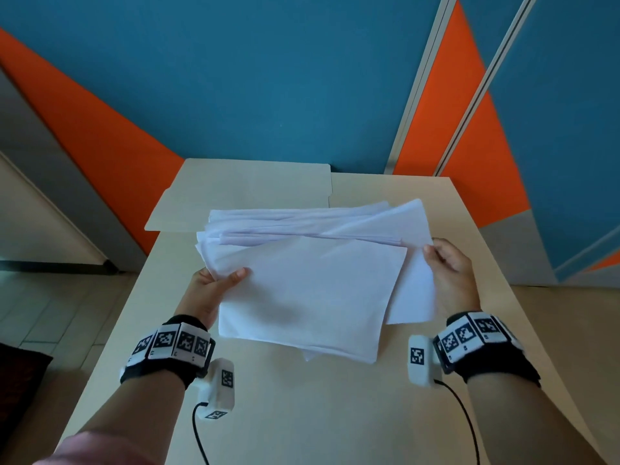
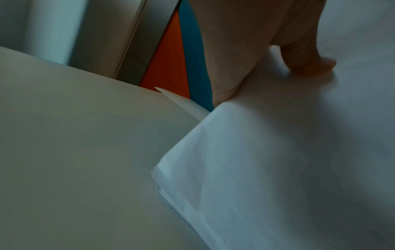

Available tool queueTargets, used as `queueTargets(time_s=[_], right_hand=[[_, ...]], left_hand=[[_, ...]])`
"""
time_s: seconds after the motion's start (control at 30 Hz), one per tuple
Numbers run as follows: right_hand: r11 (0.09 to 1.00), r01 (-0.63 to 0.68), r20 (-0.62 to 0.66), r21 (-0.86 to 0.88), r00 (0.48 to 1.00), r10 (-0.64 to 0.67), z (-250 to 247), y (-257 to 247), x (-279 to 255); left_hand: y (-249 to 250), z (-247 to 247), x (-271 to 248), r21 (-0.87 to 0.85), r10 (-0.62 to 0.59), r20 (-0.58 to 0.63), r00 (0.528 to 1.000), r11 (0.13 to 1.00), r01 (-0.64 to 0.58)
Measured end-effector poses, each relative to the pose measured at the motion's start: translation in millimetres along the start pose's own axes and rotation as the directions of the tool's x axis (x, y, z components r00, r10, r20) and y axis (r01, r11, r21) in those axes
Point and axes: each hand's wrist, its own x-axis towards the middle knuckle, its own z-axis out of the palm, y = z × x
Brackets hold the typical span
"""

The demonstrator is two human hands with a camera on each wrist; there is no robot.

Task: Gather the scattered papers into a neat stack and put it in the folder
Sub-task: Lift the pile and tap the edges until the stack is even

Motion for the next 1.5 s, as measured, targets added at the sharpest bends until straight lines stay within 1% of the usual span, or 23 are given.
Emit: queueTargets(time_s=[0.1,0.17,0.23,0.33,0.37,0.4,0.47,0.5,0.57,0.63,0.7,0.73,0.8,0.87,0.93,1.0,1.07,1.17,1.23,1.27,1.33,1.4,1.5], right_hand=[[0.972,-0.088,-0.102,0.216,0.988,0.112,-4.2,14.1,-11.0],[0.911,-0.119,-0.141,0.396,0.972,0.188,-7.2,22.4,-14.7],[0.883,-0.137,-0.134,0.449,0.967,0.218,-5.0,31.5,-17.4],[0.939,-0.178,-0.086,0.294,0.974,0.212,16.3,36.0,-26.0],[0.941,-0.187,-0.051,0.281,0.976,0.210,23.9,34.2,-26.5],[0.936,-0.232,-0.010,0.263,0.970,0.243,28.9,24.7,-27.9],[0.930,-0.326,0.118,0.166,0.943,0.310,30.0,17.8,-23.5],[0.923,-0.346,0.204,0.167,0.928,0.311,29.2,15.6,-20.3],[0.913,-0.323,0.357,0.250,0.907,0.223,26.8,12.6,-13.2],[0.969,-0.201,0.405,0.141,0.905,0.129,26.5,5.9,-13.0],[0.988,-0.152,0.354,0.026,0.926,0.134,25.1,3.9,-8.6],[0.985,-0.170,0.366,0.030,0.919,0.148,23.0,0.6,-6.0],[0.963,-0.253,0.428,0.093,0.883,0.191,21.7,-7.8,-1.6],[0.959,-0.273,0.429,0.076,0.877,0.216,21.6,-18.3,1.0],[0.966,-0.252,0.394,0.058,0.895,0.210,26.3,-29.3,1.7],[0.978,-0.206,0.373,0.033,0.911,0.179,34.3,-40.3,0.1],[0.988,-0.151,0.325,0.015,0.936,0.138,44.4,-49.4,-3.8],[0.997,-0.070,0.243,0.036,0.968,0.059,54.6,-61.2,-10.1],[0.997,-0.053,0.208,0.056,0.977,0.040,55.4,-61.3,-14.3],[0.996,-0.074,0.200,0.054,0.978,0.062,54.3,-56.9,-16.9],[0.990,-0.143,0.214,0.011,0.967,0.138,52.7,-42.3,-24.4],[0.975,-0.213,0.244,-0.054,0.945,0.220,52.8,-27.7,-33.5],[0.971,-0.238,0.190,-0.040,0.952,0.241,53.5,-17.6,-36.3]], left_hand=[[-0.8,-1.2,0.4,-0.001,-0.006,0.018,1.000,1.000,0.006],[-0.4,-1.5,-0.5,-0.010,-0.010,0.023,1.000,1.000,0.011],[-0.3,-1.1,-0.1,-0.009,-0.016,0.023,1.000,1.000,0.016],[-2.0,1.1,2.2,0.009,-0.028,0.021,0.999,1.000,0.028],[-2.8,1.4,2.8,0.010,-0.031,0.022,0.999,0.999,0.031],[-3.0,1.6,2.7,0.006,-0.031,0.023,0.999,1.000,0.031],[-2.7,0.5,2.1,-0.003,-0.022,0.019,1.000,1.000,0.023],[-2.9,-0.9,1.8,-0.009,-0.016,0.015,1.000,1.000,0.016],[-2.5,-3.8,0.4,-0.024,-0.011,0.015,1.000,1.000,0.011],[-2.2,-5.1,-1.0,-0.037,-0.021,0.037,0.999,0.999,0.022],[0.0,-4.8,-2.7,-0.032,-0.031,0.070,0.997,0.999,0.033],[2.4,-4.4,-3.5,-0.026,-0.032,0.085,0.996,0.999,0.034],[8.9,-4.5,-4.6,-0.013,-0.030,0.109,0.994,0.999,0.032],[16.9,-5.1,-4.7,-0.011,-0.020,0.127,0.992,1.000,0.022],[24.9,-4.6,-4.2,-0.014,-0.008,0.136,0.991,1.000,0.009],[31.8,1.0,-4.9,0.008,0.036,0.131,0.991,0.999,-0.038],[35.6,9.0,-5.0,0.045,0.098,0.092,0.991,0.994,-0.102],[44.1,17.7,-5.1,0.035,0.214,-0.004,0.977,0.976,-0.213],[48.6,19.0,-5.8,0.052,0.243,0.016,0.970,0.969,-0.244],[48.7,19.0,-7.8,0.066,0.245,0.039,0.969,0.967,-0.247],[38.1,16.0,-11.5,0.118,0.188,0.072,0.979,0.974,-0.196],[25.3,13.8,-16.3,0.180,0.115,0.042,0.992,0.976,-0.121],[20.4,11.8,-19.3,0.206,0.123,0.033,0.992,0.970,-0.127]])
